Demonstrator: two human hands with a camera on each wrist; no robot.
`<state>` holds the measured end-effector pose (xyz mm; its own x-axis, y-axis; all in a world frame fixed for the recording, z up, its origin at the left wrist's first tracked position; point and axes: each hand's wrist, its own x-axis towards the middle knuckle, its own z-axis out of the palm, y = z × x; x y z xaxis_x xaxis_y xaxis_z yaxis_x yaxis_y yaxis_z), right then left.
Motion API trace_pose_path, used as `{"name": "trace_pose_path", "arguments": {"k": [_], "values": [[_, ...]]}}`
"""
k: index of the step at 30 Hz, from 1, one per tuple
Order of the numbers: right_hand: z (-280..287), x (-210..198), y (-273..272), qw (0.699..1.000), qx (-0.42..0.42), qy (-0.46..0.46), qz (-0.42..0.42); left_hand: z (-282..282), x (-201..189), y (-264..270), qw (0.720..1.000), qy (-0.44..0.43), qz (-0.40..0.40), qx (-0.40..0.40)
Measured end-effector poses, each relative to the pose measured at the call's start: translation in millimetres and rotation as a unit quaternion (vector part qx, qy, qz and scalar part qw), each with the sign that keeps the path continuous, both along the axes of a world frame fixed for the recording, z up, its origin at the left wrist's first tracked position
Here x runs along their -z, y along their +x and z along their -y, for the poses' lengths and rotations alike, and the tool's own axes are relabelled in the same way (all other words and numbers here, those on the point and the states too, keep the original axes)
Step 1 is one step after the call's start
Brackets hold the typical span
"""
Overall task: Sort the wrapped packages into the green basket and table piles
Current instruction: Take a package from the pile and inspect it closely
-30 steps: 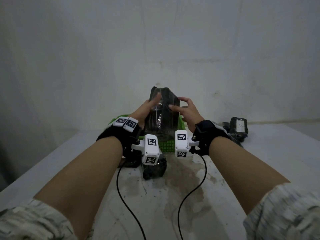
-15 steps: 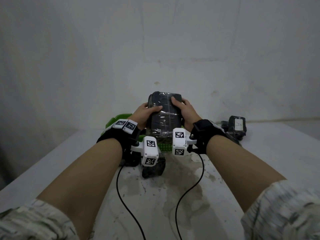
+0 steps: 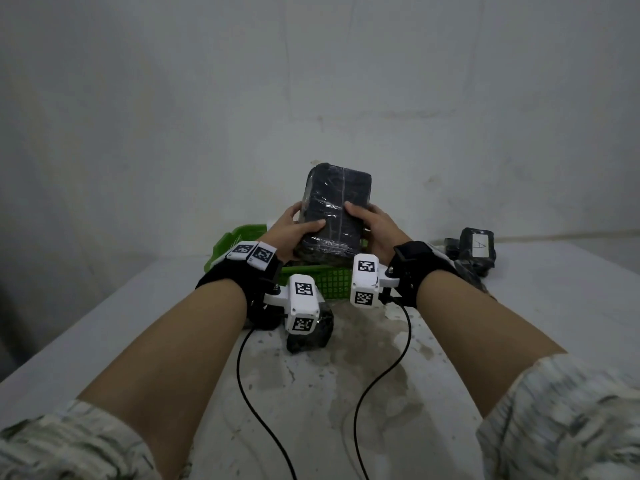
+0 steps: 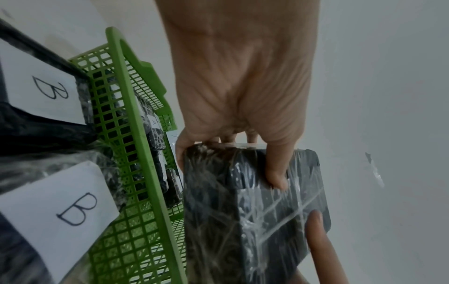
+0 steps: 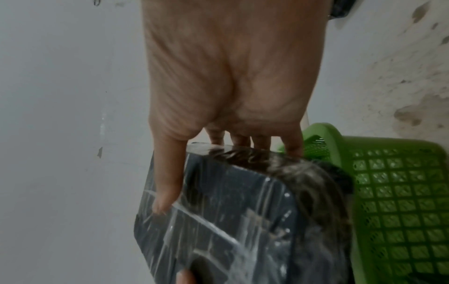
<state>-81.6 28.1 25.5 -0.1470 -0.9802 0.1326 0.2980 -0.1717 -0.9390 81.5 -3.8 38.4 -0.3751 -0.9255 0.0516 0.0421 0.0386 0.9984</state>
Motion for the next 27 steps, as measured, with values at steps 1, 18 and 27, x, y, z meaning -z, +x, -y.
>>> {"name": "trace_pose_path", "arguments": {"k": [1,18,27], "values": [[-0.5,1.4,0.3,1.000,-0.015,0.008,-0.014,0.8,1.2,-0.1,1.000,0.002,-0.021,-0.003],[-7.6,2.6,2.0,0.998,-0.051,0.033,-0.007,2.2,7.2,-1.8,0.999,-0.040,0.002,0.002],[11.8,-5.2,7.3,0.997,-0.056,0.023,0.042,2.4,-3.4,-7.9,1.000,-0.005,0.003,0.014]]}}
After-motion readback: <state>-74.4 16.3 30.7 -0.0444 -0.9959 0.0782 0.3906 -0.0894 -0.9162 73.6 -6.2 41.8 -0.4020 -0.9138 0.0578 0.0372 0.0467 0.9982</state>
